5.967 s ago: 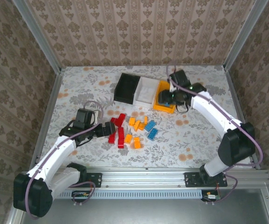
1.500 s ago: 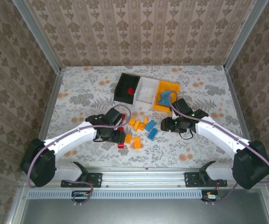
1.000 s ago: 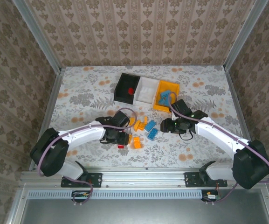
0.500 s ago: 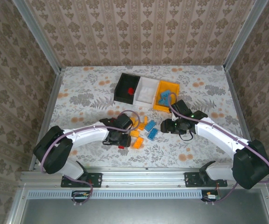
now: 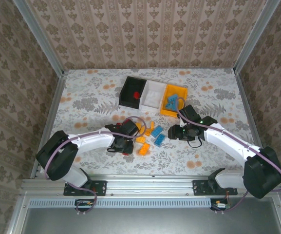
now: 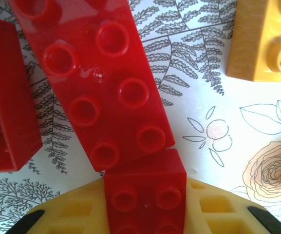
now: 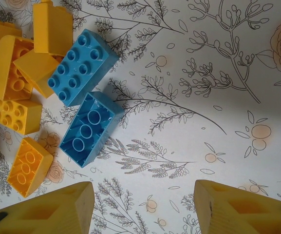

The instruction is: Sort the legos into containers by color

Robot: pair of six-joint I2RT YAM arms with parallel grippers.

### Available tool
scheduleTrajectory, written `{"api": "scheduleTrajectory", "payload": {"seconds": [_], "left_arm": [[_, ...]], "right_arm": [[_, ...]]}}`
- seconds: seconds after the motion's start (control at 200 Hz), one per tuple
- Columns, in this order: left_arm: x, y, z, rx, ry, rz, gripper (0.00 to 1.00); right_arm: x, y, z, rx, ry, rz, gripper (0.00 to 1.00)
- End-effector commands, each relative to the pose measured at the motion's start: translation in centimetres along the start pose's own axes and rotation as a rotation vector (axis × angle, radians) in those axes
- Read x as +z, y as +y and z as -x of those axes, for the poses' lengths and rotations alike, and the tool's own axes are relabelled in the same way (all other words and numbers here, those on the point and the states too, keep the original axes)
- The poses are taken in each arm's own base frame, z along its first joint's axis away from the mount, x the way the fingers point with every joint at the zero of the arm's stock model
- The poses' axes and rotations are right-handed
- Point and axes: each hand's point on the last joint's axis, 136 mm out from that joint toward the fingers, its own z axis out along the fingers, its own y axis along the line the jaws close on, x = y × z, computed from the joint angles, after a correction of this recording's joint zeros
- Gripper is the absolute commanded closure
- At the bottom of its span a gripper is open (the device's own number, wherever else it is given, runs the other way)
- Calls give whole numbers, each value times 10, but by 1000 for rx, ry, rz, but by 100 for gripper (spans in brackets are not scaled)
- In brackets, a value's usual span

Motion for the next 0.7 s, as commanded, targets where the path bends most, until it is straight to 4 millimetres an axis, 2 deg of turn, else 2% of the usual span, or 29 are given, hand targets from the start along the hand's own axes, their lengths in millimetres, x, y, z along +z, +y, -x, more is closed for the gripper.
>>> {"api": "scheduleTrajectory", "payload": {"seconds": [0.0, 0.125, 0.265, 0.375, 0.52, 0.625, 0.68, 0.685, 0.695], "left_arm": [[3, 4, -10, 13, 39, 17, 76], [-21, -1, -3, 24, -5, -17, 77], [-71, -7, 32, 40, -140, -85, 77], [-108, 2, 81, 24, -241, -135, 76], [-150, 9, 156, 50, -343, -153, 76], [-156, 6, 208, 95, -360, -142, 76], [-150, 3, 233, 109, -355, -151, 76], [-158, 2, 238, 112, -376, -155, 76], [-157, 2, 242, 114, -375, -153, 76]], "right_arm": [[-4, 1, -1, 11, -7, 2, 42], [-2, 0, -2, 12, -3, -1, 42], [1, 2, 0, 13, -1, 2, 42], [5, 6, 1, 13, 3, 10, 42], [8, 8, -4, 7, 12, 9, 42], [8, 7, -9, 11, 14, 4, 42], [7, 6, -11, 11, 16, -1, 42], [7, 6, -12, 11, 17, -1, 42], [7, 5, -12, 11, 16, -3, 42]]}}
